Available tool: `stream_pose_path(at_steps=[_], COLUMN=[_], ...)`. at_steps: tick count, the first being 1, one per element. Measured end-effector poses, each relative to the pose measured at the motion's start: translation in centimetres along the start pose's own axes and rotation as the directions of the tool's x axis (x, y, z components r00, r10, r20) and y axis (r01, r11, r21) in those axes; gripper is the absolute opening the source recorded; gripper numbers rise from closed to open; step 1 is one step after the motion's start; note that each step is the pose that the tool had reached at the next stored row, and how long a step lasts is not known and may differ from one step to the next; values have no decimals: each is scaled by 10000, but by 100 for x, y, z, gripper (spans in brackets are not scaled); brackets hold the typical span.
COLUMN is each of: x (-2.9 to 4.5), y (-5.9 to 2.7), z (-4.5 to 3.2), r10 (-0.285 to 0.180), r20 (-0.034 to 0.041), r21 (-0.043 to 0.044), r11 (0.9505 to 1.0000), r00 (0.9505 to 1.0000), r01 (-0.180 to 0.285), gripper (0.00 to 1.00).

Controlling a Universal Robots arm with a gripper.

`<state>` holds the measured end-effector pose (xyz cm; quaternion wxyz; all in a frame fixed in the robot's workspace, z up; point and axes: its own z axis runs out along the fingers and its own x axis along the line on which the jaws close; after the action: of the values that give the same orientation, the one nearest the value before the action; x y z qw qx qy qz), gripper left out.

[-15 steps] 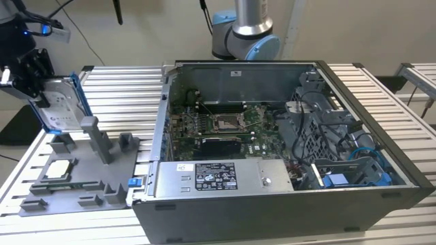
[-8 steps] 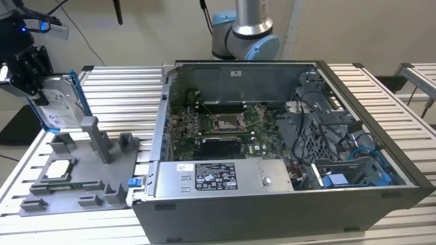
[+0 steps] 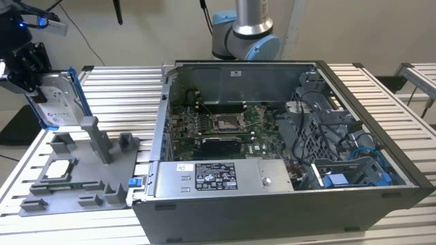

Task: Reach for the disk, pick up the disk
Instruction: 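Pick up the disk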

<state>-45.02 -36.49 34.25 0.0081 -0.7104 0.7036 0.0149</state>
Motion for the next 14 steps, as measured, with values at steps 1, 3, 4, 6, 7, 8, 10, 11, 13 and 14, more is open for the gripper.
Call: stream_pose_path(at_steps=[1, 3, 4, 6, 7, 8, 10, 11, 13, 14], x=[0, -1, -2, -2, -2, -3, -5, -6, -7, -8], y=[0, 1, 1, 0, 0, 1, 2, 3, 3, 3], z=[-11, -40, -55, -87, -103, -120, -163, -186, -233, -254], r10=[0, 1, 0, -2, -2, -2, -1, 0, -1, -1], r20=[0, 0, 0, 0, 0, 0, 0, 0, 0, 0], r21=[0, 0, -1, 0, 0, 1, 1, 6, 19, 27], r11=[10000, 10000, 10000, 10000, 10000, 10000, 10000, 10000, 10000, 10000], r00=[10000, 10000, 10000, 10000, 10000, 10000, 10000, 10000, 10000, 10000], r01=[0, -1, 0, 2, 2, 2, 1, 0, 1, 1], gripper=[0, 0, 0, 0, 0, 0, 0, 0, 0, 0])
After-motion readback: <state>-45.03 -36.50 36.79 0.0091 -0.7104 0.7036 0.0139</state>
